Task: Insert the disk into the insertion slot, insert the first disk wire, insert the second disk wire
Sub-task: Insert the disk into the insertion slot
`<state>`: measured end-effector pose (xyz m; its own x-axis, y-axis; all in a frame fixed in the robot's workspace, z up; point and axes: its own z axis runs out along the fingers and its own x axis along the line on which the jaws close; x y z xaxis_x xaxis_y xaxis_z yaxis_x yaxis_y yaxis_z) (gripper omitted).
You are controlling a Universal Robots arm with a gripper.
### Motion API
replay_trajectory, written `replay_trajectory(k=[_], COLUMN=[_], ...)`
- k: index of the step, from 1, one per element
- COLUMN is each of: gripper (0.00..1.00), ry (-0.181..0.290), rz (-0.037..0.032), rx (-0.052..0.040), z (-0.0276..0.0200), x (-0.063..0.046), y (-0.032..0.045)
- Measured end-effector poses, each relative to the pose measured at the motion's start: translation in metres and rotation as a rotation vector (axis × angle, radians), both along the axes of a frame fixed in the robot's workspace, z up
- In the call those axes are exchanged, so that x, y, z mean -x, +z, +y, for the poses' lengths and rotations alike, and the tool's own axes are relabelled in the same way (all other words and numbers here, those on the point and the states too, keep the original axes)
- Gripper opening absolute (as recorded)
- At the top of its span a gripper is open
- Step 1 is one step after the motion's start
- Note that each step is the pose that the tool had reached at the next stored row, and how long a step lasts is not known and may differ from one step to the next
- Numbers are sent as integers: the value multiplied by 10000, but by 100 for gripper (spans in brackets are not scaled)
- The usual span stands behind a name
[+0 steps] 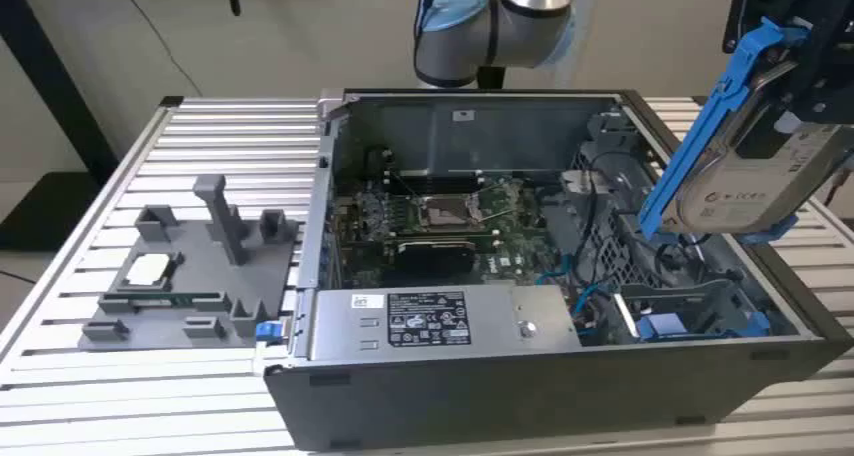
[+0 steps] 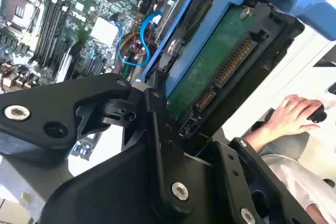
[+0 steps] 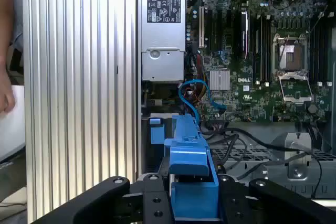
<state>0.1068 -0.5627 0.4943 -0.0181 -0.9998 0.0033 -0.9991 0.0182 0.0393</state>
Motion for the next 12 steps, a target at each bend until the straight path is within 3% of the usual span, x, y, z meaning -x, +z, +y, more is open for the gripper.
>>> replay_trajectory(k=[12], gripper=[33], ry=[0], rz=[0], rx=[0], z=[0], x=[-1], y=[-4])
